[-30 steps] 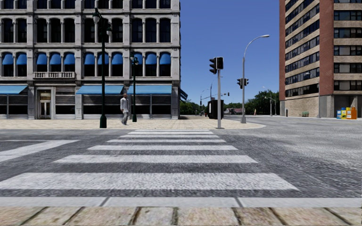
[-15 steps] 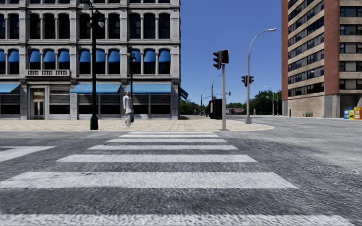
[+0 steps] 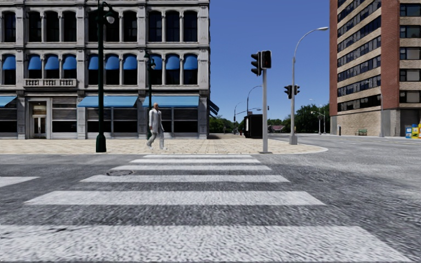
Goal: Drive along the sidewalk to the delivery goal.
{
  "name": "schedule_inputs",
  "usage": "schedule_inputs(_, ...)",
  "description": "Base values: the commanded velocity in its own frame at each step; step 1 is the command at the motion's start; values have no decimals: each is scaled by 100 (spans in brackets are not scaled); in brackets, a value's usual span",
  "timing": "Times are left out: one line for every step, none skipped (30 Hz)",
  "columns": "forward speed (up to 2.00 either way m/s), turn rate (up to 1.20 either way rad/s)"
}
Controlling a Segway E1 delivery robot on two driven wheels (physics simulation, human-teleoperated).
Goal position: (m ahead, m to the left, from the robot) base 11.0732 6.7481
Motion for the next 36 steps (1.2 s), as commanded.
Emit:
schedule_inputs(106, 0)
schedule_inputs(106, 0)
schedule_inputs(106, 0)
schedule_inputs(106, 0)
schedule_inputs(106, 0)
schedule_inputs(106, 0)
schedule_inputs(106, 0)
schedule_inputs(106, 0)
schedule_inputs(106, 0)
schedule_inputs(106, 0)
schedule_inputs(106, 0)
schedule_inputs(106, 0)
schedule_inputs(106, 0)
schedule_inputs(106, 0)
schedule_inputs(106, 0)
schedule_inputs(106, 0)
schedule_inputs(106, 0)
schedule_inputs(106, 0)
schedule_inputs(106, 0)
schedule_inputs(106, 0)
schedule_inputs(106, 0)
schedule_inputs(106, 0)
schedule_inputs(106, 0)
schedule_inputs(106, 0)
schedule_inputs(106, 0)
schedule_inputs(106, 0)
schedule_inputs(106, 0)
schedule_inputs(106, 0)
schedule_inputs(103, 0)
schedule_inputs(96, 0)
schedule_inputs(88, 0)
schedule_inputs(88, 0)
schedule_inputs(86, 0)
schedule_inputs(86, -16)
schedule_inputs(86, -30)
schedule_inputs(86, -34)
